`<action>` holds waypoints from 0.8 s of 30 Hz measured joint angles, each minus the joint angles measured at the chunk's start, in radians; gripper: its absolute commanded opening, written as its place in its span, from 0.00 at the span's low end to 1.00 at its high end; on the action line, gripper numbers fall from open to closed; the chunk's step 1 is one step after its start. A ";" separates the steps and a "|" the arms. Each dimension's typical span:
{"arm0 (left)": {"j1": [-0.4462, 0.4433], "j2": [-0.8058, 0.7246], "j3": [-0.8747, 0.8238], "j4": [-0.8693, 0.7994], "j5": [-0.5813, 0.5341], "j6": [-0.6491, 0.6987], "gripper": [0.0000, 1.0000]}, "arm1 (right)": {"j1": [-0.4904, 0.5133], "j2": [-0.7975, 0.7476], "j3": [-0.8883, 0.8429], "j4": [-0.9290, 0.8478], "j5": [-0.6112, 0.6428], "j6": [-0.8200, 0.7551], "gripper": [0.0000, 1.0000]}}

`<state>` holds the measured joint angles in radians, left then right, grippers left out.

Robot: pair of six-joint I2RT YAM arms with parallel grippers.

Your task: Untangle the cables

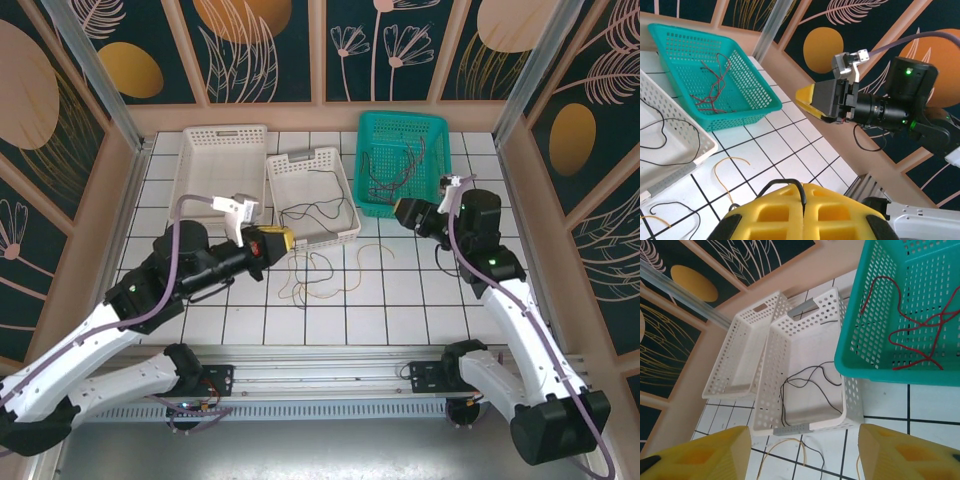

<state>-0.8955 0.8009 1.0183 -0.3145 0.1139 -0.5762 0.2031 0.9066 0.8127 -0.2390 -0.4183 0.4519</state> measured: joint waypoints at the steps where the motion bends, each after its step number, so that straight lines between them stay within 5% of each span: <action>1: 0.000 -0.017 -0.003 -0.006 -0.002 0.000 0.00 | -0.006 0.010 -0.004 -0.005 -0.014 0.002 0.61; 10: 0.000 -0.066 -0.026 -0.010 -0.002 -0.002 0.00 | 0.019 0.075 -0.181 0.044 -0.153 0.037 0.63; 24: 0.000 -0.113 -0.047 0.000 -0.071 -0.017 0.00 | 0.399 0.275 -0.311 0.300 -0.161 0.098 0.67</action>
<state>-0.8955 0.6880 0.9710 -0.3141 0.0429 -0.5930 0.6022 1.1812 0.5014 0.0612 -0.5797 0.5503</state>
